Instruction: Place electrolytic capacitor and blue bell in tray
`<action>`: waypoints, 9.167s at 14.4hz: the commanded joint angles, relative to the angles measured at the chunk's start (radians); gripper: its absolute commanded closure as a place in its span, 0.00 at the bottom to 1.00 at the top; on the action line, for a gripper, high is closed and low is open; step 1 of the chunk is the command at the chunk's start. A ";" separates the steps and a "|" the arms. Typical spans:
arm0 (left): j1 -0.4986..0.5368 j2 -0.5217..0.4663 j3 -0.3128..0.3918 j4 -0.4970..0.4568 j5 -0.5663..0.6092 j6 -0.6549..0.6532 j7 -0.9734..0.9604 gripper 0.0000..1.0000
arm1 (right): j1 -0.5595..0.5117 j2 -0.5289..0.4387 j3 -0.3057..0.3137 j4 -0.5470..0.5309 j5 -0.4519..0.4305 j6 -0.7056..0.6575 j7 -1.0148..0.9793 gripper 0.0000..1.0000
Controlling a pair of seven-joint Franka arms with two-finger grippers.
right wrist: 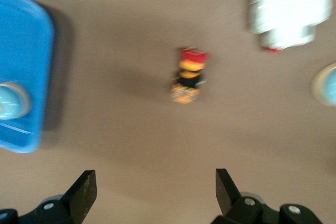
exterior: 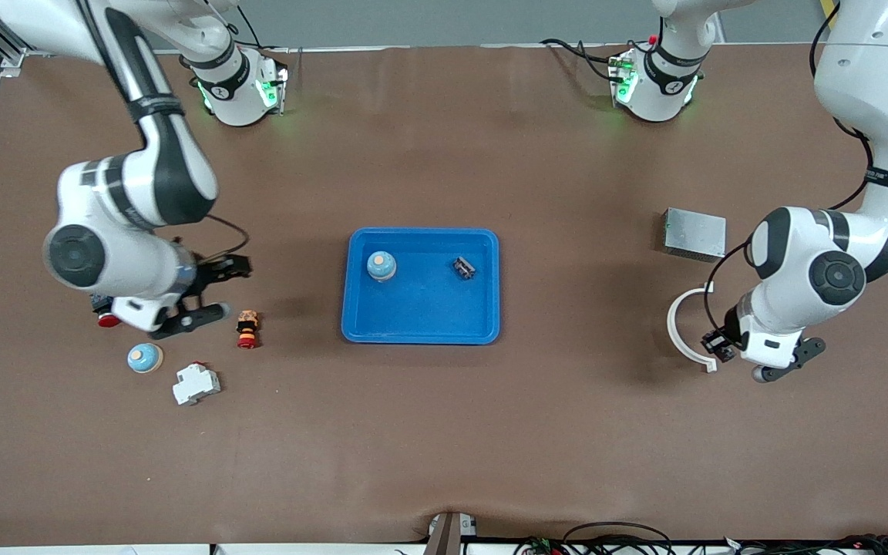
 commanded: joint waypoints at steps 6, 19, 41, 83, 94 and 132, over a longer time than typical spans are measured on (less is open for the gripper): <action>-0.220 -0.012 -0.044 0.080 0.014 -0.042 -0.249 1.00 | -0.223 0.075 0.021 0.031 -0.070 0.177 -0.435 0.00; -0.573 0.143 -0.043 0.284 -0.036 -0.042 -0.832 1.00 | -0.334 0.388 0.018 0.248 -0.130 0.254 -0.659 0.00; -0.638 0.174 0.029 0.395 0.043 -0.098 -1.168 0.00 | -0.315 0.442 0.012 0.151 -0.127 0.349 -0.663 0.00; -0.179 -0.581 0.236 0.261 -0.245 -0.854 0.464 0.00 | 0.611 0.336 -0.231 0.142 0.330 0.315 0.741 0.84; -0.177 -0.613 0.236 0.269 -0.245 -0.905 0.636 0.00 | 0.647 0.400 -0.257 0.140 0.318 0.363 0.741 0.78; -0.182 -0.586 0.151 0.300 -0.240 -0.923 0.522 0.00 | 0.127 -0.166 -0.358 0.269 0.088 -0.352 0.181 0.00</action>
